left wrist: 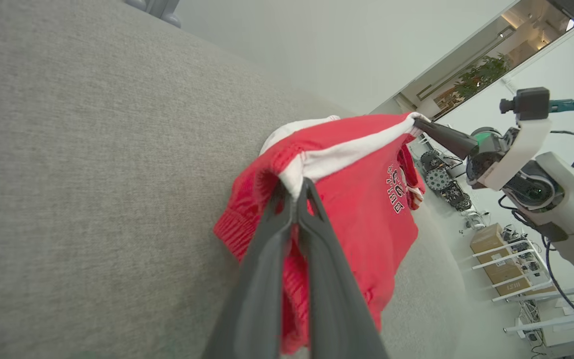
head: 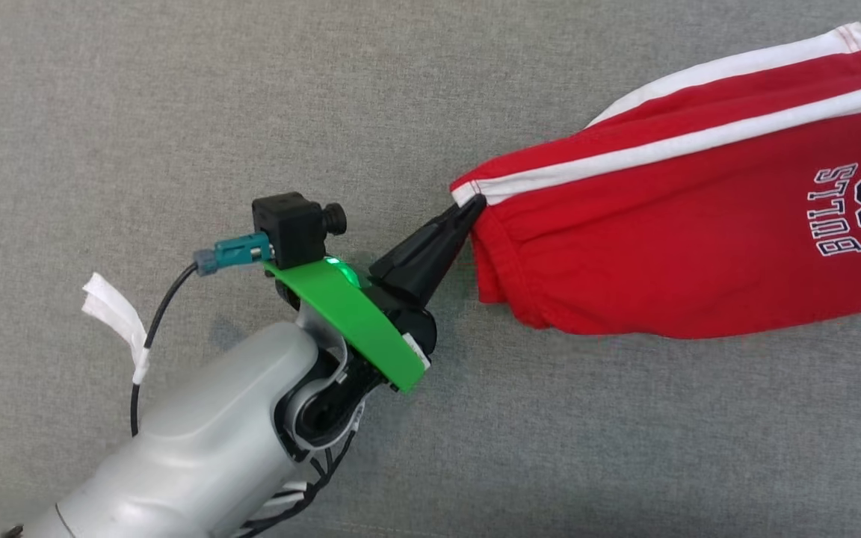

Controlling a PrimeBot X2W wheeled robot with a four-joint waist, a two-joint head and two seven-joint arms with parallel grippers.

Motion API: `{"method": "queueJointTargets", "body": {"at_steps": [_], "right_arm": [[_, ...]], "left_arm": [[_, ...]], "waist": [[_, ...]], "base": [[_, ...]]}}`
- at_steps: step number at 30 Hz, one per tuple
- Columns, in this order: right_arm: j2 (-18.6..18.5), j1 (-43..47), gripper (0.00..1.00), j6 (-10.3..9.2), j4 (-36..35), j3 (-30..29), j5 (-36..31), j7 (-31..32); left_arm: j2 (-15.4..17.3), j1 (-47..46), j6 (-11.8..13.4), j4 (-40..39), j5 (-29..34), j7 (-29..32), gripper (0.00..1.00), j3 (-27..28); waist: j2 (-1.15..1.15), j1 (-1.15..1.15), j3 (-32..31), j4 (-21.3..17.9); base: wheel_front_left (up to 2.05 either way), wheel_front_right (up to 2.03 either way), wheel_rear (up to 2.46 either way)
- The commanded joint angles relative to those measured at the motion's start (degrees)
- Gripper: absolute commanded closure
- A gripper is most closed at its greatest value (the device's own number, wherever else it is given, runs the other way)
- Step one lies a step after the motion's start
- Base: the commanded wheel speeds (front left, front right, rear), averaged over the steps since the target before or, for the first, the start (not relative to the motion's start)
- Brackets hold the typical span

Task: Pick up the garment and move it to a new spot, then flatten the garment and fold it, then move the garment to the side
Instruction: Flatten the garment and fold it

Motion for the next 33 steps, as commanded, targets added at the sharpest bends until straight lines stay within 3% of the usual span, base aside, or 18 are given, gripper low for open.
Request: {"method": "queueJointTargets", "body": {"at_steps": [1,11,12,13,14,15,16,17,25,28,33], "right_arm": [[-0.8,-2.5,1.0,-0.08,1.2,1.9,0.1,0.2],[-1.1,-15.4,1.0,-0.08,9.8,13.8,0.2,-0.4],[-1.1,-16.5,0.89,-0.08,10.7,14.8,0.3,-0.7],[-1.0,-17.2,0.67,-0.08,11.2,15.6,0.3,-1.2],[-0.9,-18.1,0.51,-0.08,11.8,16.6,0.3,-1.9],[-0.8,-18.8,0.39,-0.08,12.2,17.6,0.5,-2.6],[-0.8,-19.3,0.0,-0.08,12.9,18.6,0.4,-3.6],[-0.7,-19.8,0.0,-0.08,13.5,19.3,0.1,-4.4],[1.6,-18.7,0.0,-0.08,18.2,22.2,-0.1,-14.0],[2.7,-15.8,0.0,-0.08,18.9,21.6,0.8,-17.5],[6.8,-8.9,0.0,-0.08,20.1,18.1,3.1,-21.1]], "left_arm": [[-0.5,-1.5,0.1,1.1,-0.6,-0.2,1.0,-0.5],[-3.4,-6.1,0.1,8.4,-3.6,-0.1,1.0,-4.1],[-3.4,-6.3,0.1,8.8,-3.7,-0.1,0.84,-4.4],[-3.5,-6.5,0.1,9.1,-3.9,-0.2,0.68,-4.5],[-3.5,-6.8,0.1,9.4,-3.8,-0.4,0.4,-4.8],[-3.6,-6.9,0.1,9.7,-3.8,-0.6,0.23,-4.8],[-3.6,-6.9,0.1,10.2,-3.5,-0.8,0.09,-4.7],[-3.7,-6.8,0.1,10.6,-3.3,-1.0,0.0,-4.8],[-4.3,-2.7,0.1,13.9,0.2,-1.7,0.0,-1.8],[-4.0,1.3,0.2,14.4,6.2,-1.6,0.0,3.1],[-4.6,11.2,4.4,10.5,21.3,-1.6,0.0,14.8]], "waist": [[0.0,0.0,2.2,1.6],[0.0,0.0,4.0,2.5],[0.0,0.0,4.1,2.5],[0.0,0.0,4.1,2.5],[0.0,0.0,4.1,2.5],[0.0,0.0,3.9,2.5],[0.0,0.0,3.6,2.4],[0.0,0.0,3.3,2.4],[0.0,0.0,-2.0,1.1],[0.0,0.0,-4.7,0.4],[0.0,0.0,-9.0,-0.6]], "base": [[0.0,0.0,0.0],[0.0,0.0,0.0],[0.0,0.0,0.0],[0.0,0.0,0.0],[0.0,0.0,0.0],[0.0,0.0,0.0],[0.0,0.0,0.0],[0.0,0.0,0.0],[0.0,0.0,0.0],[0.0,0.0,0.0],[0.0,0.0,0.0]]}}
